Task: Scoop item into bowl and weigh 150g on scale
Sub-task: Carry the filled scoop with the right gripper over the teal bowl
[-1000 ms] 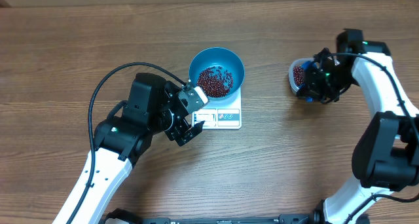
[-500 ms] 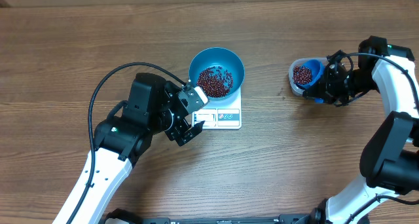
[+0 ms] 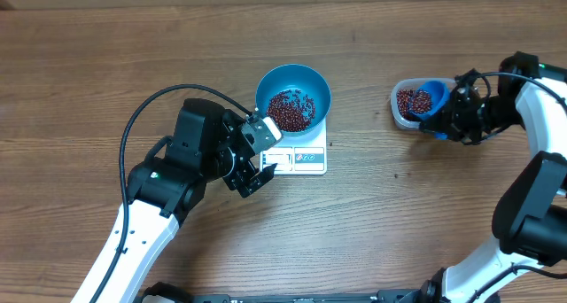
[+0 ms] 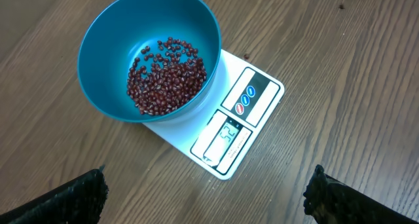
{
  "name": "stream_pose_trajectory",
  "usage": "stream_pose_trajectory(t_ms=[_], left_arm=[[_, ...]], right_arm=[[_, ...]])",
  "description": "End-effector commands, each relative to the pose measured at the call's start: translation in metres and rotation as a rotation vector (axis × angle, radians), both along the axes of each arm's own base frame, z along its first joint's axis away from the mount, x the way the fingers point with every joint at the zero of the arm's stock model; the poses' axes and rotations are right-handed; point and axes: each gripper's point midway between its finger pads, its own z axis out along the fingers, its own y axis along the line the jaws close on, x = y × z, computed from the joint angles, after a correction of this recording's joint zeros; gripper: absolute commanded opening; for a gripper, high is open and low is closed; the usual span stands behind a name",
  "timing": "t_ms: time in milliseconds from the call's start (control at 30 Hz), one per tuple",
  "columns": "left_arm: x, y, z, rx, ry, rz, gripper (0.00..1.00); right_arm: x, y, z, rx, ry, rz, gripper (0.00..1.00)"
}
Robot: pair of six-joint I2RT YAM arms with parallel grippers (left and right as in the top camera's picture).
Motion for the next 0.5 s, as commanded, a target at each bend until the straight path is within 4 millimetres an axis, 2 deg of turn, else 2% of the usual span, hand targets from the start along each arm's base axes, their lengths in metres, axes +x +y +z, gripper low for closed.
stream_pose_trajectory(t_ms=[0, 367, 467], left_arm=[[0.004, -0.001, 0.010, -0.022, -0.010, 0.011, 1.00], [0.004, -0.001, 0.010, -0.022, -0.010, 0.011, 1.00], [0.004, -0.001, 0.010, -0.022, -0.010, 0.011, 1.00]], right_arm=[[0.006, -0.007, 0.020, 0.001, -0.068, -0.017, 0.04], [0.008, -0.005, 0.036, 0.122, -0.128, -0.030, 0.04], [0.008, 0.001, 0.047, 0.187, -0.182, -0.007, 0.04]])
